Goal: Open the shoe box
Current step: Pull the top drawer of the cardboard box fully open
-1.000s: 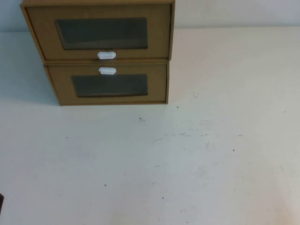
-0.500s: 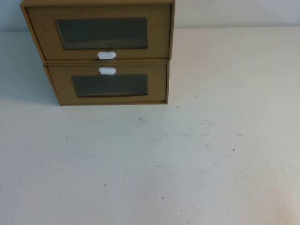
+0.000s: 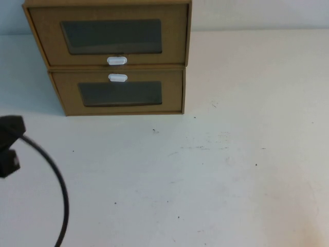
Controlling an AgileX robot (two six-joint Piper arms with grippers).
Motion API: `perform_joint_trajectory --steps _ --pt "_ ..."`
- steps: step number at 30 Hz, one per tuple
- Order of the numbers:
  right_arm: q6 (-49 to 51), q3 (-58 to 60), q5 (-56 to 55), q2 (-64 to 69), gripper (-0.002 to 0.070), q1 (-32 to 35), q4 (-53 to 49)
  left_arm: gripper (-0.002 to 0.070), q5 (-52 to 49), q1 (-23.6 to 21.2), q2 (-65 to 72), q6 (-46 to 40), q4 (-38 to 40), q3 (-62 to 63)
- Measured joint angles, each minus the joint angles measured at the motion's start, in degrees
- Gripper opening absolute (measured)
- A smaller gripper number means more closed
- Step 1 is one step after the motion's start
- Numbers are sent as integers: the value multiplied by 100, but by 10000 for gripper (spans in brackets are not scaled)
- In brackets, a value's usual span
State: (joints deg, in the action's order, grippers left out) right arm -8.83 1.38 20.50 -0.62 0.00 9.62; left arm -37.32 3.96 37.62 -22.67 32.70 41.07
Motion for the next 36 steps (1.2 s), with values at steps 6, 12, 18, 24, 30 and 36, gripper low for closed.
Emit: perform_joint_trajectory --steps 6,12,18,24,30,36 --pt "0 0 0 -14 -13 0 0 -5 -817 0 1597 -1298 917 1457" --pt "0 0 0 -14 -13 0 0 -5 -1155 0 3017 -1675 1140 2836" --pt "0 0 0 -14 -13 0 0 -5 -1775 0 4329 -1744 1152 4496" --pt "0 0 0 -14 -13 0 0 -5 -2342 0 5506 -1608 1162 6221" --pt "0 0 0 -14 -13 0 0 -5 -2638 0 6637 -1353 1211 7879" --pt "0 0 0 -14 -13 0 0 -5 -2887 32 7552 -1029 954 8975"
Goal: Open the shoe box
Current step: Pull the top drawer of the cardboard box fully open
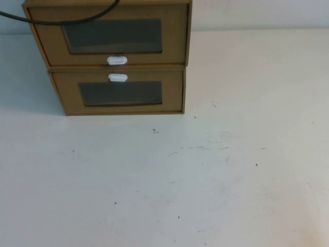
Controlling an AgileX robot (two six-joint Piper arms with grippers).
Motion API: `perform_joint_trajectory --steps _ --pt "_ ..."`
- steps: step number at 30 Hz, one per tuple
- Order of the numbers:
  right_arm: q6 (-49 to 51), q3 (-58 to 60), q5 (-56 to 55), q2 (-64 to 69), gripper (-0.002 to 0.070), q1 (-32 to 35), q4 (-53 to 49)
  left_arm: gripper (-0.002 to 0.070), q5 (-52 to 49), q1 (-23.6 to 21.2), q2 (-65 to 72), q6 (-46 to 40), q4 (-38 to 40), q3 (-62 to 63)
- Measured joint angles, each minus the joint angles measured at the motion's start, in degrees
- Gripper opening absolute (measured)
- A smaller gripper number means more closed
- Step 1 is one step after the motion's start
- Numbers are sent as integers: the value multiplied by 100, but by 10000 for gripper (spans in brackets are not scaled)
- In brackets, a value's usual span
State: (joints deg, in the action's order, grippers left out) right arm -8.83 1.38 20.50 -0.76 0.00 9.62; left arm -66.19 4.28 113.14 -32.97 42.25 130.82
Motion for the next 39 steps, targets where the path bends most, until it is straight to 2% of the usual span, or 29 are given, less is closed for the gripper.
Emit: perform_joint_trajectory --steps 13,39 --pt "0 0 0 0 -13 0 0 -5 -177 22 502 222 -627 335" --pt "0 0 0 0 -13 0 0 -5 -216 22 614 283 -620 408"
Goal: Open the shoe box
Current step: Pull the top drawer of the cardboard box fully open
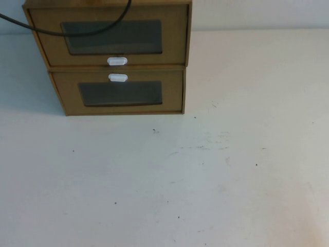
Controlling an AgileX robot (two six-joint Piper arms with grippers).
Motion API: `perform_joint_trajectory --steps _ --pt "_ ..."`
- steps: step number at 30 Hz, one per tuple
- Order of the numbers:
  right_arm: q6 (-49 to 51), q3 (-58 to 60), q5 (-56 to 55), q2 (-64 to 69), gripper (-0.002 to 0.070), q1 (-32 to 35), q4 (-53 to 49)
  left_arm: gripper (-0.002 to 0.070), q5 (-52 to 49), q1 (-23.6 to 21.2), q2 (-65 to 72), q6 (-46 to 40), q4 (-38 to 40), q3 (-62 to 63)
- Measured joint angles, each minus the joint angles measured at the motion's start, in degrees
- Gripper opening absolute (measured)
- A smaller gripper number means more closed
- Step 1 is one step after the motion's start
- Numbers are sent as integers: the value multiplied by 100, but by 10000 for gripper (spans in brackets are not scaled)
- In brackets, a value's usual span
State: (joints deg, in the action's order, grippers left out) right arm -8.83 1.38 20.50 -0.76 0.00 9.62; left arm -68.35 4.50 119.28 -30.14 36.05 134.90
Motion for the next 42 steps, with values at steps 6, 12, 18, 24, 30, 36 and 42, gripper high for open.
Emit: perform_joint_trajectory --steps 6,12,18,24,30,36,42 --pt "0 0 -550 0 -14 0 360 -5 0 0 13 0 43 0" --pt "0 0 -1683 0 -13 0 2038 -5 0 0 13 0 48 0" --pt "22 0 -2106 0 -13 0 2959 -5 0 0 13 0 48 0" --pt "22 -276 -1232 277 -13 0 3629 -5 -12 0 13 0 57 0" --pt "-351 -1547 554 2018 -13 0 3361 -5 -25 4 13 0 57 9" --pt "-1005 -2840 1880 3755 -13 0 2871 -5 -36 4 15 23 57 9" --pt "-1515 -3983 2326 5255 -13 -260 2720 -5 -36 13 15 32 57 9"
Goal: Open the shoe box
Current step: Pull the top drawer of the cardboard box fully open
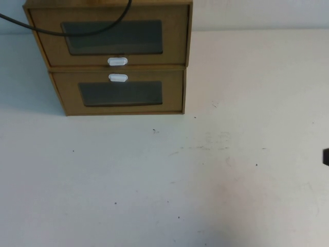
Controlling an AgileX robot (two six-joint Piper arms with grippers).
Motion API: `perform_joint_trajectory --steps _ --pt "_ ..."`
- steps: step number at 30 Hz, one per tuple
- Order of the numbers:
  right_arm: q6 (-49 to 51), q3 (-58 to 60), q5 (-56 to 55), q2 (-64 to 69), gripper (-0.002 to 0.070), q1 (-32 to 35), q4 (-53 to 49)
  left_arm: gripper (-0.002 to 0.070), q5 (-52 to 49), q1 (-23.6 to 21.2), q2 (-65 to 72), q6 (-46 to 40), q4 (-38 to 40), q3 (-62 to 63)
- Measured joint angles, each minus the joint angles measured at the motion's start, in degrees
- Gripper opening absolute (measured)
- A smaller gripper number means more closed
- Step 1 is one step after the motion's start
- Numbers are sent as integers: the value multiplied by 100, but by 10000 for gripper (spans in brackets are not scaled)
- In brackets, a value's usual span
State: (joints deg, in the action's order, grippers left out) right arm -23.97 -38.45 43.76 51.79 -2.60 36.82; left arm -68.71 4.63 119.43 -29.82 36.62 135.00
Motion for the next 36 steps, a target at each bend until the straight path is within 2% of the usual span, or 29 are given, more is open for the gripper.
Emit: perform_joint_trajectory --steps 3,6,13,19,26,31,33,36 --pt "-11 -584 -36 651 -13 -613 -114 -5 0 0 0 3 0 0" --pt "398 -1218 -126 1347 -13 -1542 -659 -5 0 0 0 3 0 0" --pt "1929 -2679 -135 2828 -13 -3515 -3270 -5 0 0 0 38 0 0" --pt "2731 -3478 -183 3808 -13 -4650 -5398 -5 0 0 0 51 0 0" --pt "4226 -3670 -785 4530 -13 -5371 -8768 -5 0 0 0 73 0 0" --pt "5687 -3682 -1236 5000 -13 -5484 -11635 -5 0 0 0 73 0 0" --pt "6156 -3693 -1341 5169 -13 -5484 -12459 -5 0 0 0 73 0 0" --pt "6451 -3825 -1463 5458 -13 -5493 -12955 -5 0 0 0 87 0 0"
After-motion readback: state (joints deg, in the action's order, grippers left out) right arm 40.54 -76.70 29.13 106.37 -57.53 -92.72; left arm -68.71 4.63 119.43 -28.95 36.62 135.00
